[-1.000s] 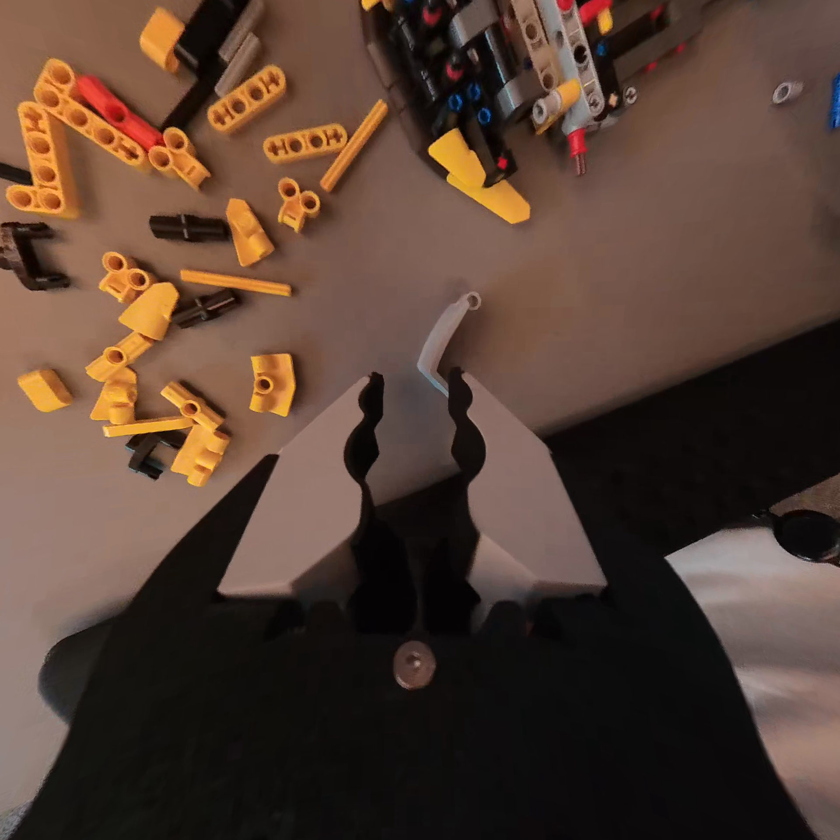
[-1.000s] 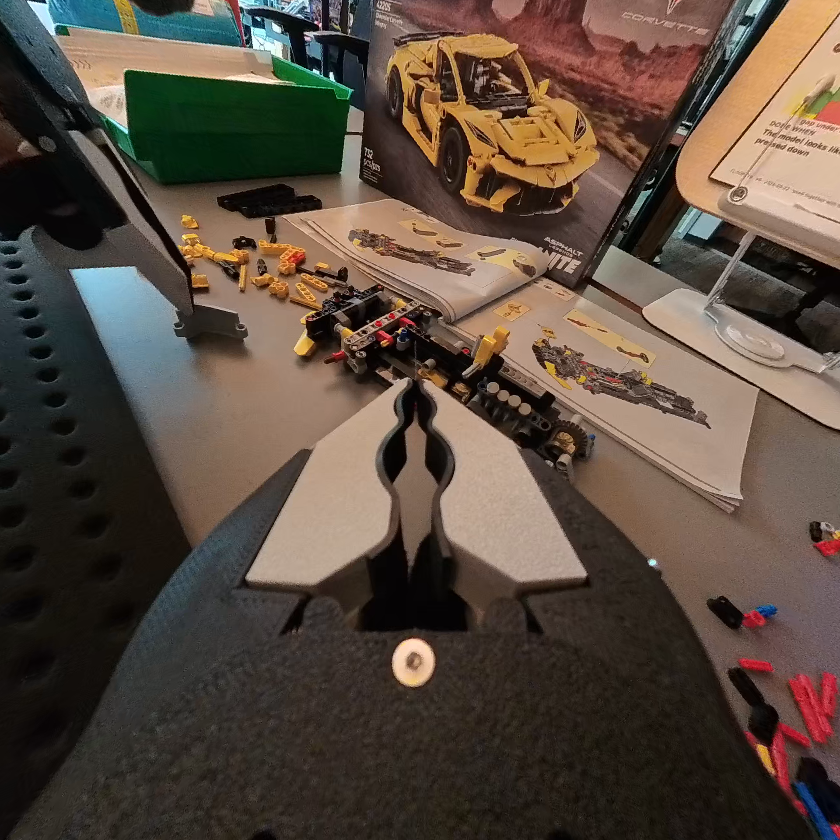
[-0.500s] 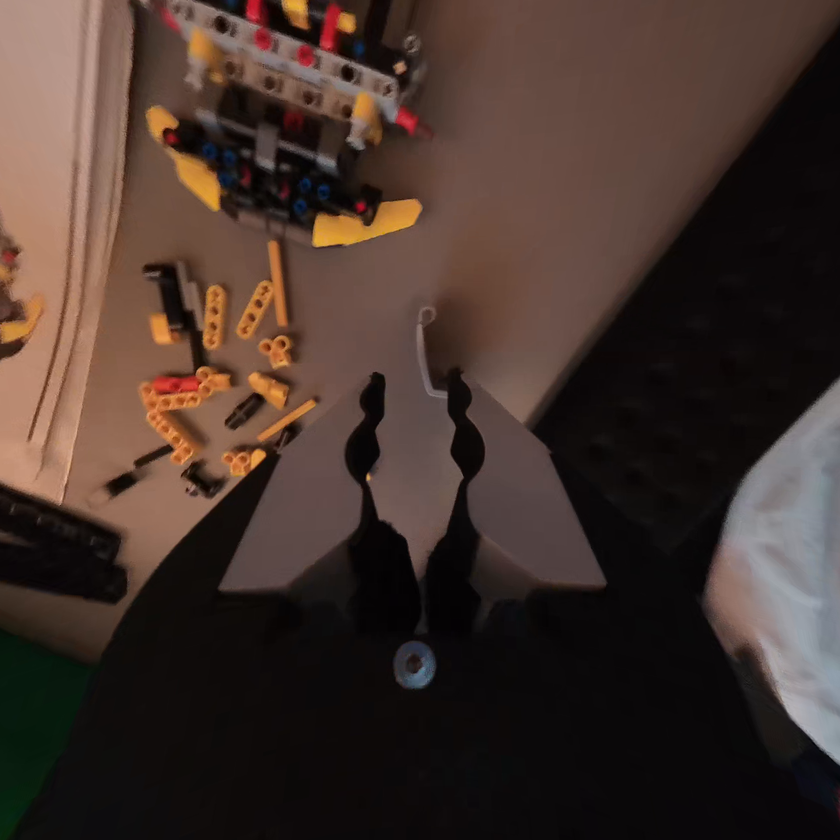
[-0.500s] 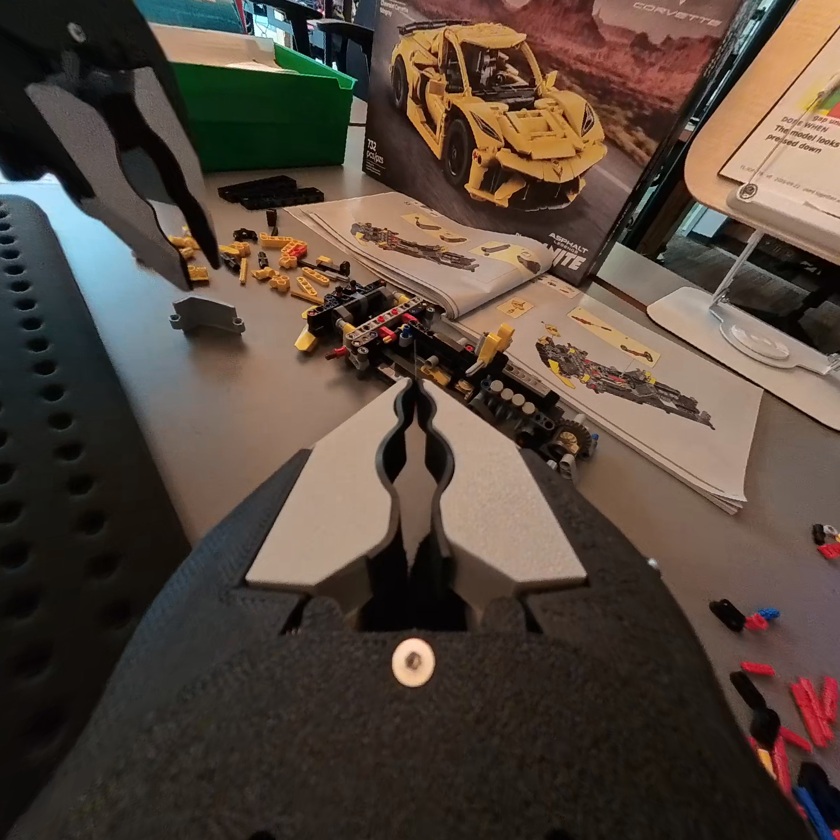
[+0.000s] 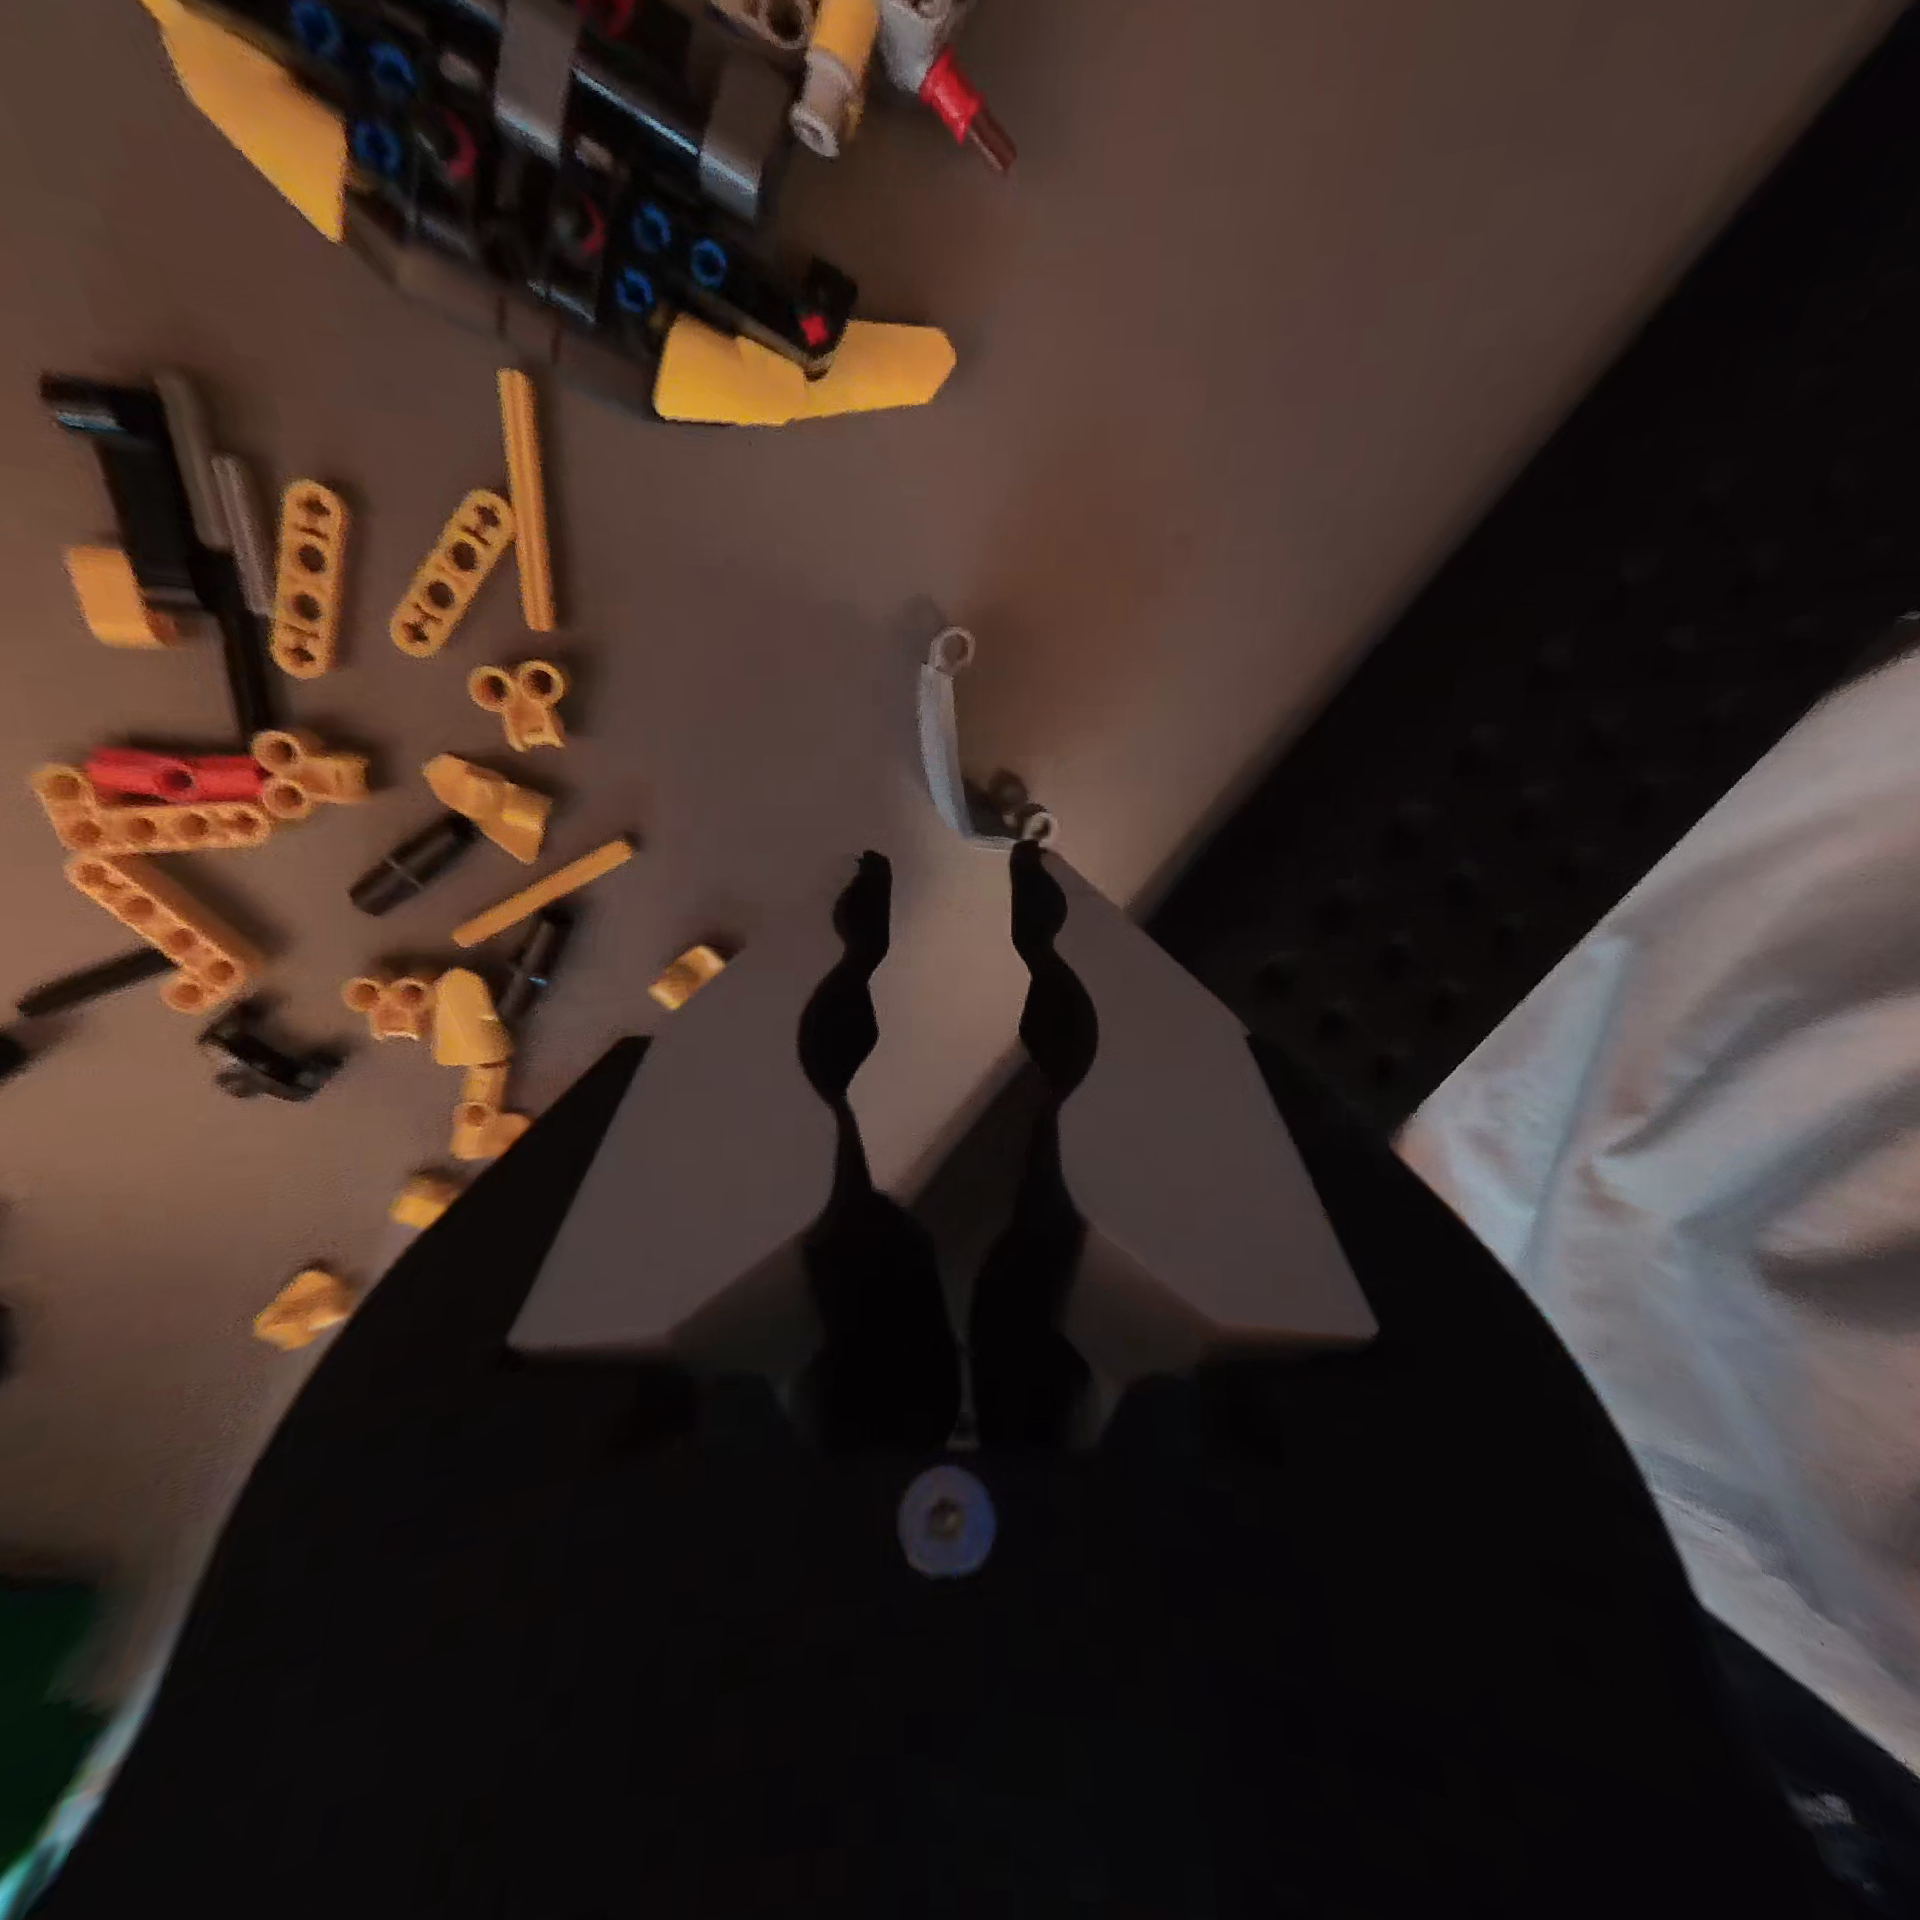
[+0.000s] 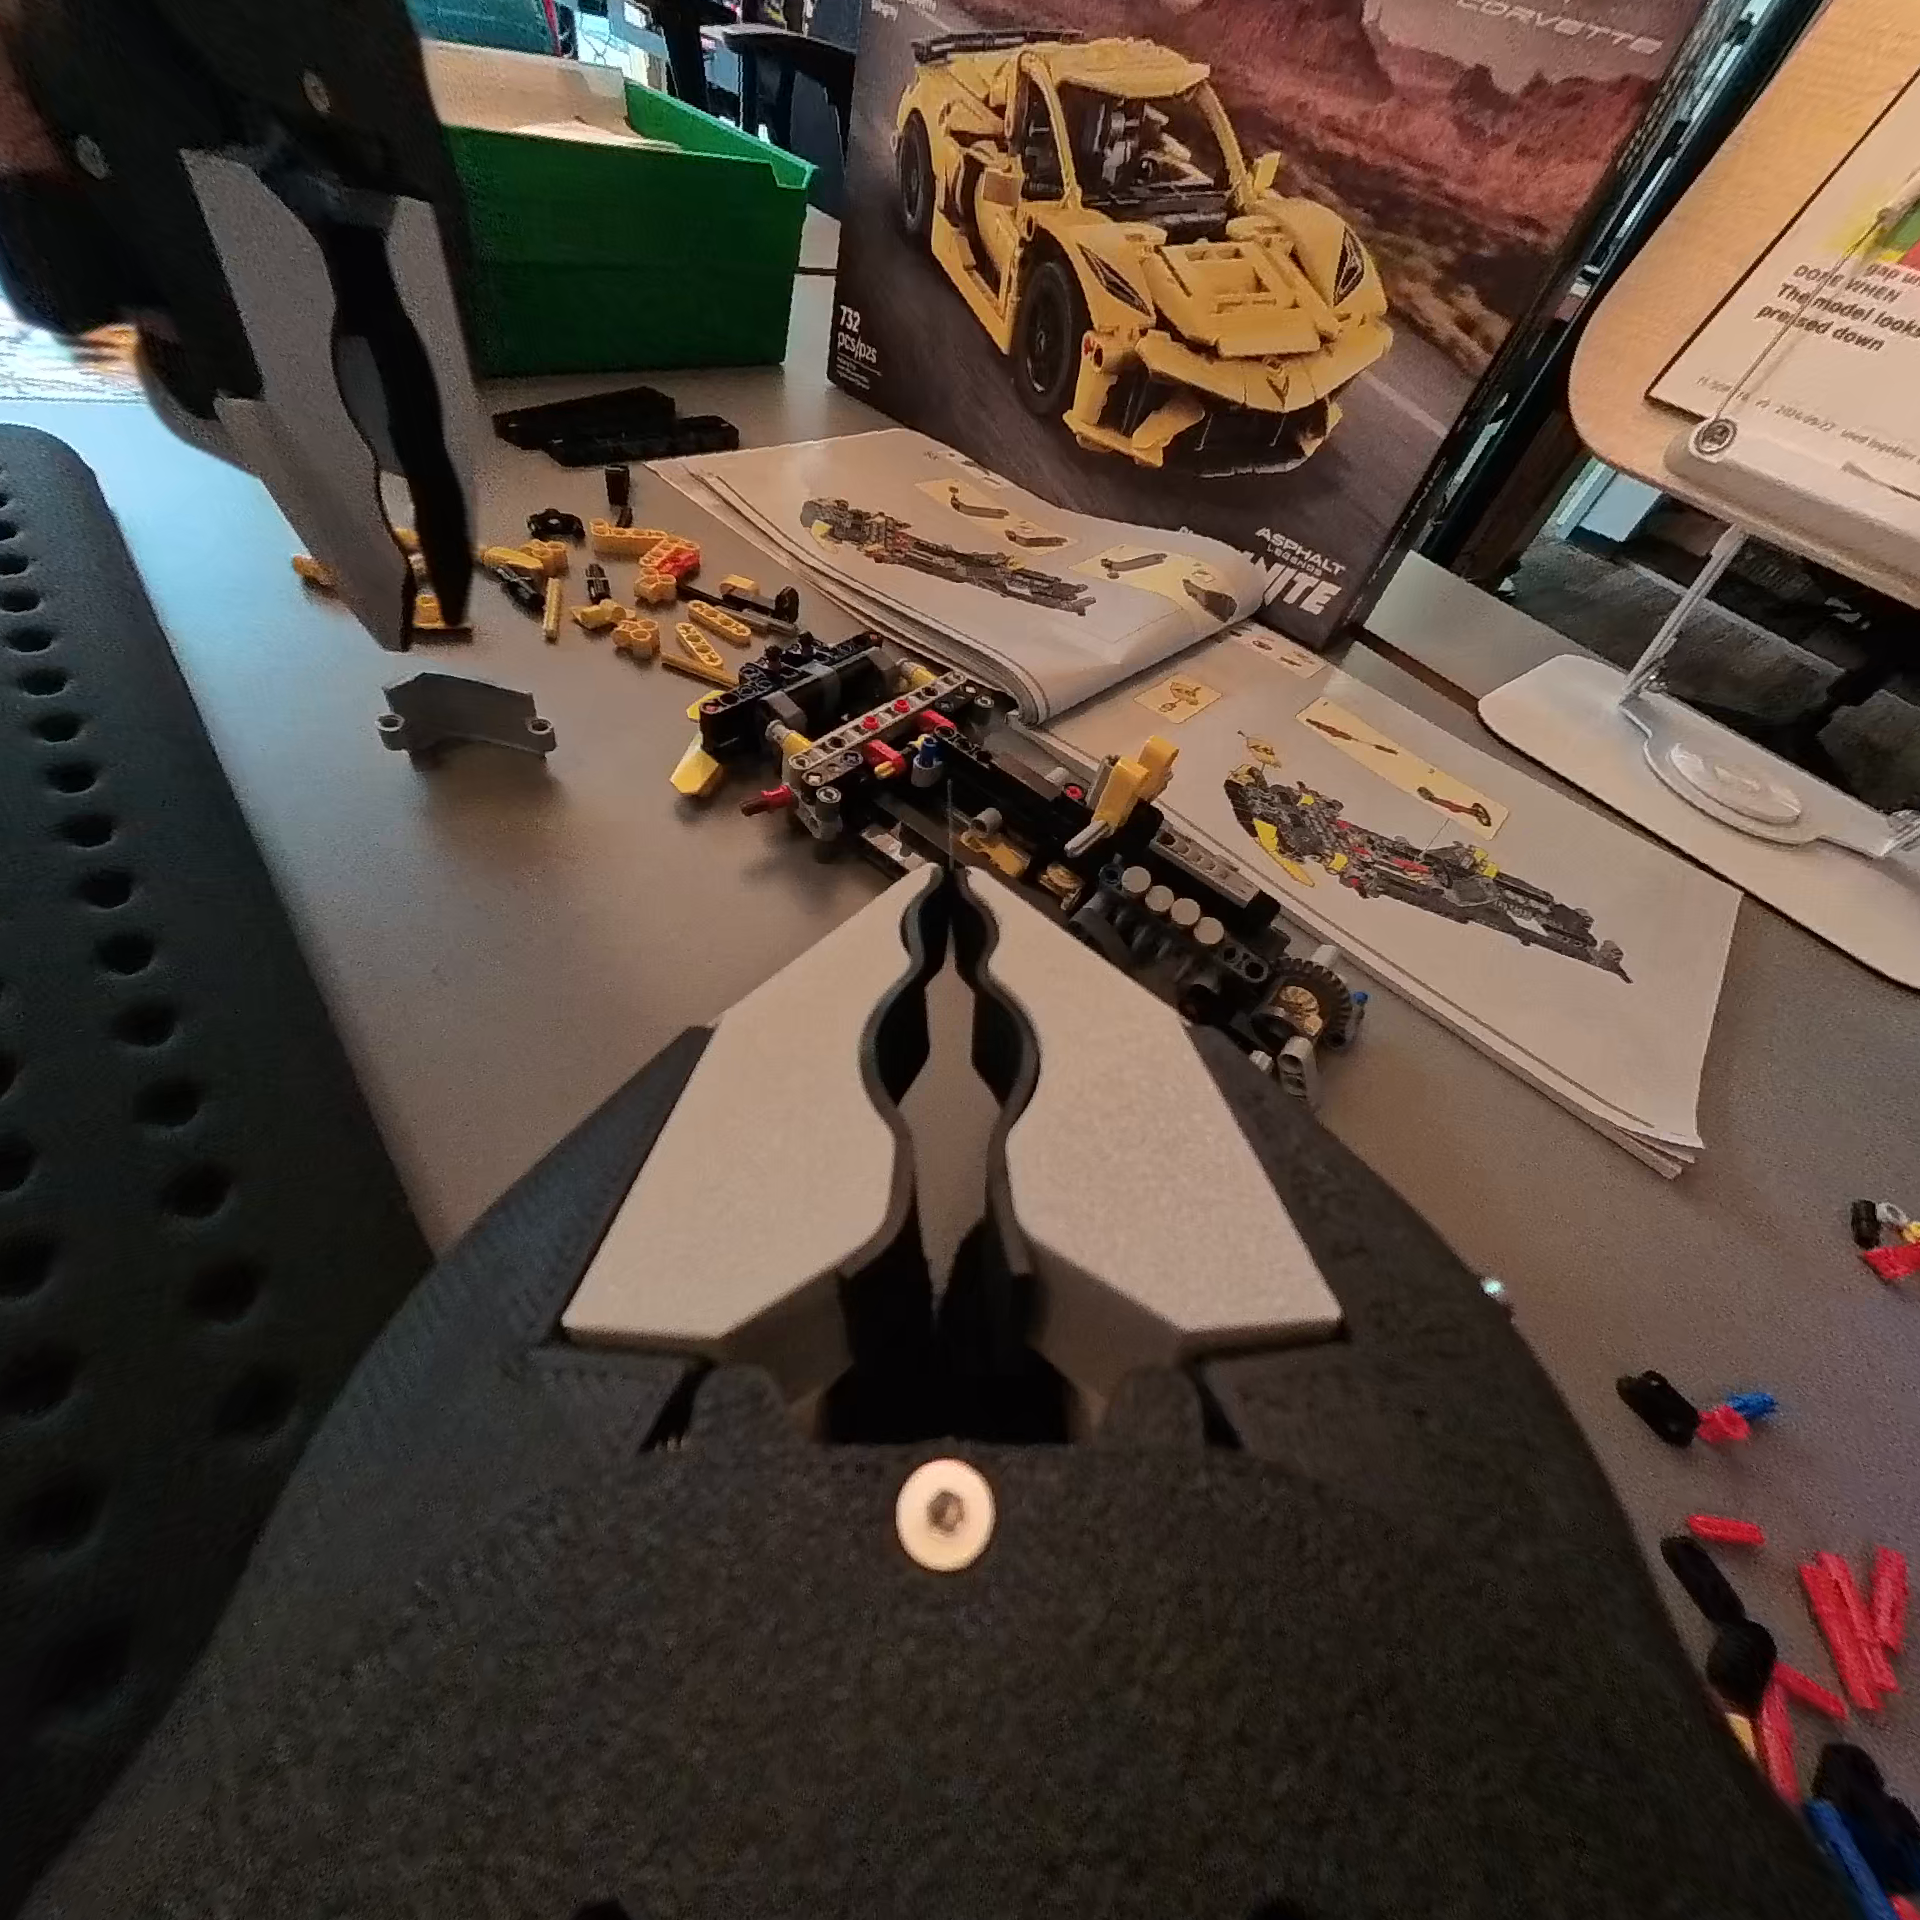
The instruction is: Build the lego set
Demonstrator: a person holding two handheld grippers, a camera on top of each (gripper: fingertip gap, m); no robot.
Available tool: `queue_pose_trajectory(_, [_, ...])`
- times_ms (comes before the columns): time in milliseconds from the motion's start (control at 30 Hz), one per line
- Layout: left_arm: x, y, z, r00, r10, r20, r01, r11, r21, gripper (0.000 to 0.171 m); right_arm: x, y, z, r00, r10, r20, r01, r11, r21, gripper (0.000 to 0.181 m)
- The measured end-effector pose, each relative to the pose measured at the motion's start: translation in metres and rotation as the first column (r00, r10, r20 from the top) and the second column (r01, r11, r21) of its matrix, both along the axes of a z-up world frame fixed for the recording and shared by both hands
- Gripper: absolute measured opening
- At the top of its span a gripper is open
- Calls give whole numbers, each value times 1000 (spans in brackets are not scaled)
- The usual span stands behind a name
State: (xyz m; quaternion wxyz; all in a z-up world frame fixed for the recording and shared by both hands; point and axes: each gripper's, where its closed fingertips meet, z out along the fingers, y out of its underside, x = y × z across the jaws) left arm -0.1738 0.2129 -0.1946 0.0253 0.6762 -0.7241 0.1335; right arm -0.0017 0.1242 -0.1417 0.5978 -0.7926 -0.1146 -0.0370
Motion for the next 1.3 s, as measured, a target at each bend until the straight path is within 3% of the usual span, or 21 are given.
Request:
queue_pose_trajectory(267, [7, -6, -5, 981, 178, 75, -175, 983, -46, 21, -2, 0, -1, 1000, 8, 4, -8, 1000, -4, 0])
queue_pose_trajectory(733, [11, 2, -7, 993, -114, 35, 107, 981, 161, 10, -2, 0, -1, 1000, 9, 3, -9, 1000, -6, 0])
queue_pose_trajectory(967, [8, 2, -2, 991, -128, 29, 122, 979, 161, 8, -2, 0, -2, 1000, 11, 3, -11, 1000, -8, 0])
queue_pose_trajectory(1067, [3, -2, 3, 998, -39, 50, 35, 996, 85, 9, -3, 0, -2, 1000, 11, 3, -11, 1000, -9, 0])
queue_pose_trajectory(1167, [-6, -2, -5, 987, 159, 9, -159, 987, 20, 15, -3, 1, -2, 1000, 12, 2, -12, 1000, -11, 0])
queue_pose_trajectory(1300, [-2, 1, -2, 876, 478, 66, -475, 878, -49, 19, -2, 1, -2, 1000, 11, 3, -11, 1000, -11, 0])
